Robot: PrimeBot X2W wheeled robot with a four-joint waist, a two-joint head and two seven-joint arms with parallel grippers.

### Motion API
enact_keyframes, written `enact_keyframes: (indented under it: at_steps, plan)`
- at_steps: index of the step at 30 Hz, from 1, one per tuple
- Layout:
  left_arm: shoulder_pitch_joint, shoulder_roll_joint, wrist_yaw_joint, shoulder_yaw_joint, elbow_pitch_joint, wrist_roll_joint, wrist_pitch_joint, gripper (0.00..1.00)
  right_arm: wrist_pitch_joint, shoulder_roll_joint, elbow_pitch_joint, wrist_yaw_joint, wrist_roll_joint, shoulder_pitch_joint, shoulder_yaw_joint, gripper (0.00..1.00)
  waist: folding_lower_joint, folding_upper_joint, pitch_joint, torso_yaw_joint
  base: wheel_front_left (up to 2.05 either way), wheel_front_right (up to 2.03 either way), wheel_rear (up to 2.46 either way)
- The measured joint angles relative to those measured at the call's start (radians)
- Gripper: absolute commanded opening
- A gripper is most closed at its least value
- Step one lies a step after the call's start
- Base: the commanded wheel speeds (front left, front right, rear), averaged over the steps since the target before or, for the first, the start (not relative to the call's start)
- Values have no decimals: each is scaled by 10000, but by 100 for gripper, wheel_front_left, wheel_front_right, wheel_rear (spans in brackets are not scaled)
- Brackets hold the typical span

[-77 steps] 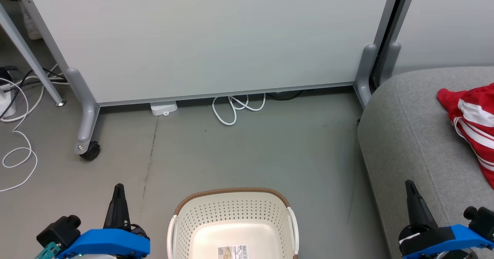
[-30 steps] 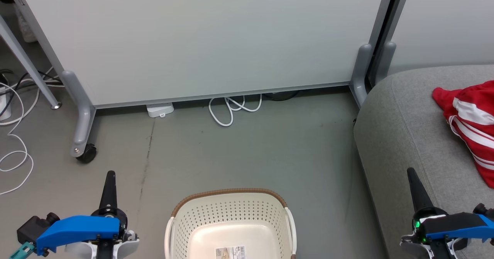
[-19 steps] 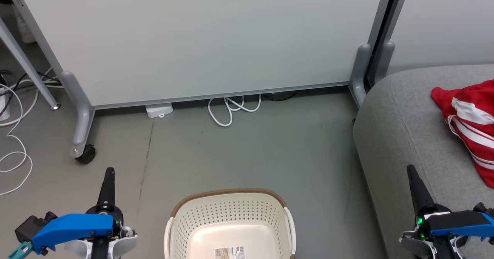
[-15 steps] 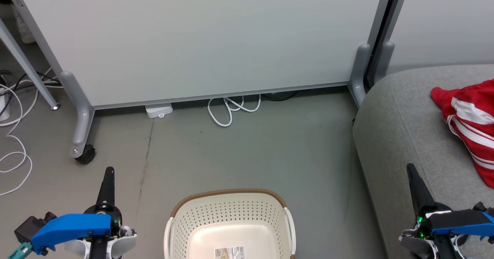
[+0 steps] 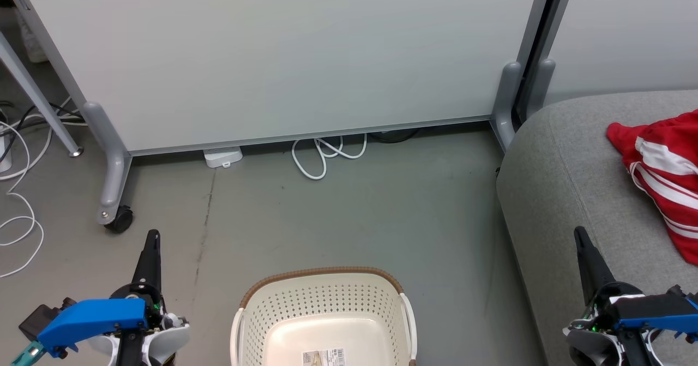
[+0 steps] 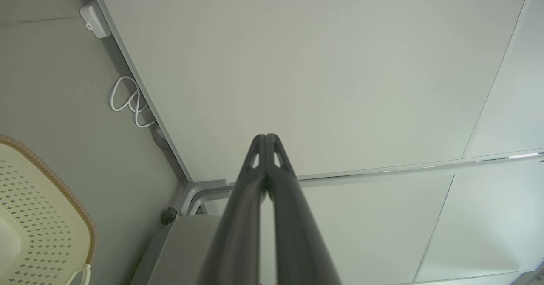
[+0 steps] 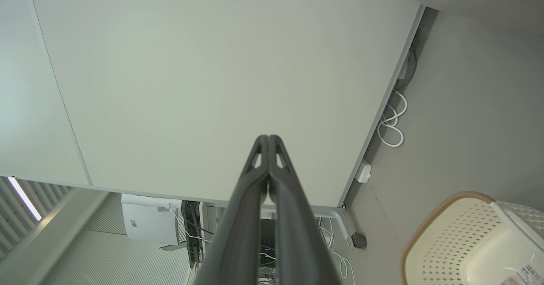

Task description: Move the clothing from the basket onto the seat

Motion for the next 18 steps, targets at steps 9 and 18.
enact_keyframes:
  at_steps: [9,18]
  plan:
    - [-71,0,-23,88,-54,-640,161,0,178,21,-33,0,642,-115,-48,0,0,0,-5,-27,0,0,0]
    - [-114,2,-33,150,-105,-1244,322,0,339,46,-54,0,1237,-138,-88,0,0,0,-11,-54,0,0,0]
